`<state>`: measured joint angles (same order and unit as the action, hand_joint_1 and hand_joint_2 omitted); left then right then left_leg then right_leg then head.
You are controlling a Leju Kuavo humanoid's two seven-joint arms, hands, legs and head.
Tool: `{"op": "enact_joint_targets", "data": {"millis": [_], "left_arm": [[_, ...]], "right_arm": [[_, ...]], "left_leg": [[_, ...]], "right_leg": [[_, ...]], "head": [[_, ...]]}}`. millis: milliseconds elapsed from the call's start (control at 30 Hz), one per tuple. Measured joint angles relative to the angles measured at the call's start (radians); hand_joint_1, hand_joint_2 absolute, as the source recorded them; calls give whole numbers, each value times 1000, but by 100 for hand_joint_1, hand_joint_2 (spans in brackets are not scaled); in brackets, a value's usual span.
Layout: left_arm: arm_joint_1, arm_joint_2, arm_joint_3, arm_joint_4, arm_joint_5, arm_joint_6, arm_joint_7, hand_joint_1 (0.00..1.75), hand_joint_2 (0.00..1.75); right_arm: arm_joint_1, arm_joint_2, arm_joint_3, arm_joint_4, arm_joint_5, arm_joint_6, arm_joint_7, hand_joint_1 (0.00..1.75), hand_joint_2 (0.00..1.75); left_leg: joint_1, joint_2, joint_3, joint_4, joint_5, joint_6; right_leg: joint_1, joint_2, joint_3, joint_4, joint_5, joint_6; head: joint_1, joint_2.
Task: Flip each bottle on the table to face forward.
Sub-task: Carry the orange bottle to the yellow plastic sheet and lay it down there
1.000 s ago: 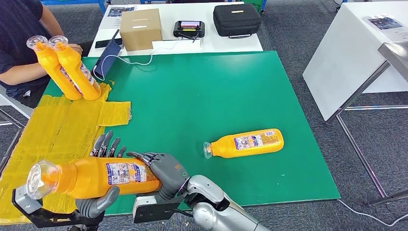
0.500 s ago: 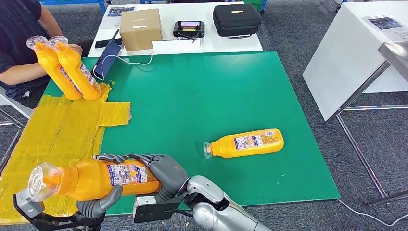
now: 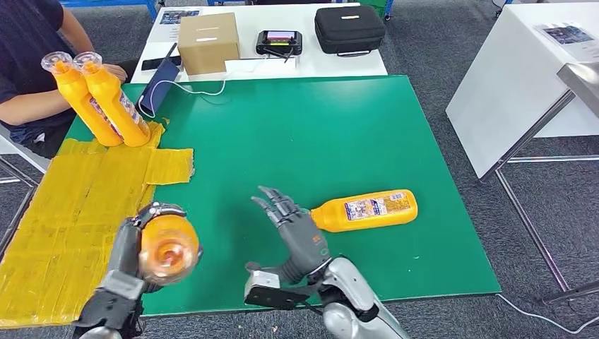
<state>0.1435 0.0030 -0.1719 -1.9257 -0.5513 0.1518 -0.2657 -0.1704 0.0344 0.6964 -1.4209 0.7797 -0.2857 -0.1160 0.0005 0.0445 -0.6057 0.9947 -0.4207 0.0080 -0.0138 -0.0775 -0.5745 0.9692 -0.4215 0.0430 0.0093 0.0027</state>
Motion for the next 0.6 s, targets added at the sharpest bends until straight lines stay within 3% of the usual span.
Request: {"op": "enact_joint_targets", "data": {"millis": [67,200,333,600], "left_arm": [[-32,1,0,4,-169,55,45,175,175],[-80,3,0,37,-445,117,146,175,175],[-121,16,-1,151,-735,149,264,175,175],[-164,51,-1,334,-796,159,295,175,175]], "right_arm": [[32,-23,-71,-69,16,23,-13,0,0],[59,-68,-168,-153,17,126,-3,0,175],[43,-118,-230,-176,-19,211,6,0,175],[4,-161,-265,-177,-34,242,12,0,175]], "left_leg": [[0,0,0,0,0,0],[-1,1,0,0,0,0],[-1,2,0,0,0,0],[-1,3,0,0,0,0]], "right_leg": [[0,0,0,0,0,0],[-1,0,1,0,0,0],[-1,1,1,0,1,0],[0,1,1,0,1,0]], "head": [[0,0],[0,0],[0,0],[0,0]]}}
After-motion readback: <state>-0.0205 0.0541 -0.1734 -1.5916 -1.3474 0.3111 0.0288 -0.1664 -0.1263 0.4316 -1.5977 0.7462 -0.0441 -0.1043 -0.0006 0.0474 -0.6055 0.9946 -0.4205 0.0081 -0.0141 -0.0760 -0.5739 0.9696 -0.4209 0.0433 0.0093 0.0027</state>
